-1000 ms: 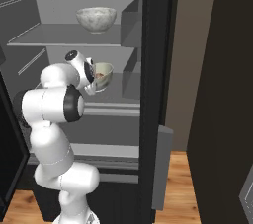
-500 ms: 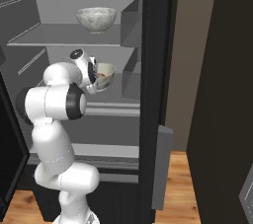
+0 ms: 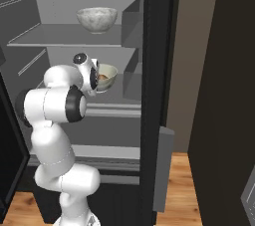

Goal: Pick the chicken drumstick and bell pepper from their plates and place them in the bowl. Then put the bowl in the fridge.

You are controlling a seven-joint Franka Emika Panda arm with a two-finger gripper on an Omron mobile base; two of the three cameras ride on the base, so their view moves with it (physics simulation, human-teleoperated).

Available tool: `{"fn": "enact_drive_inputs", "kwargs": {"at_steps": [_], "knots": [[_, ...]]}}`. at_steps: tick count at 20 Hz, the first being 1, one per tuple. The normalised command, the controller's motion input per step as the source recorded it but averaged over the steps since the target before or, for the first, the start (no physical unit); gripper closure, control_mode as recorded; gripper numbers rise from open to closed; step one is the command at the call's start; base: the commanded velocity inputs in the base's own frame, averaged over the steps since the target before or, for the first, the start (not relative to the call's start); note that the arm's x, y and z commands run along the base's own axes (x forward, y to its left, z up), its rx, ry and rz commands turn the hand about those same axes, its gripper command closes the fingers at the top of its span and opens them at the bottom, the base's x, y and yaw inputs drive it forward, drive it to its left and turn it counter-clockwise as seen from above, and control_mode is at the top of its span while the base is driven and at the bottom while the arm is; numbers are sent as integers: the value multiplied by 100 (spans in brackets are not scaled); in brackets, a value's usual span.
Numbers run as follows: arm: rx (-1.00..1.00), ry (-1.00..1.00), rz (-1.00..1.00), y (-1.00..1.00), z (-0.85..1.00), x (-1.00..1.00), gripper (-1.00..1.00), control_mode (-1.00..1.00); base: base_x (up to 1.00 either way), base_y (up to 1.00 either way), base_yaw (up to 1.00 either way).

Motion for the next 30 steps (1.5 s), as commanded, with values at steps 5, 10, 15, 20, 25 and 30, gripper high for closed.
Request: {"fn": "enact_drive_inputs", "kwargs": {"at_steps": [5, 10, 15, 20, 25, 30], "knots": [[17, -10, 0, 2, 3, -9, -100, -100, 0, 0, 0], [3, -16, 0, 3, 25, -15, -100, -100, 0, 0, 0], [-3, -3, 0, 2, 45, -25, -100, -100, 0, 0, 0], [-3, 4, 0, 1, 43, -42, -100, -100, 0, 0, 0], [-2, 17, 0, 1, 41, -47, -100, -100, 0, 0, 0], [0, 12, 0, 0, 31, -60, -100, -100, 0, 0, 0]]}}
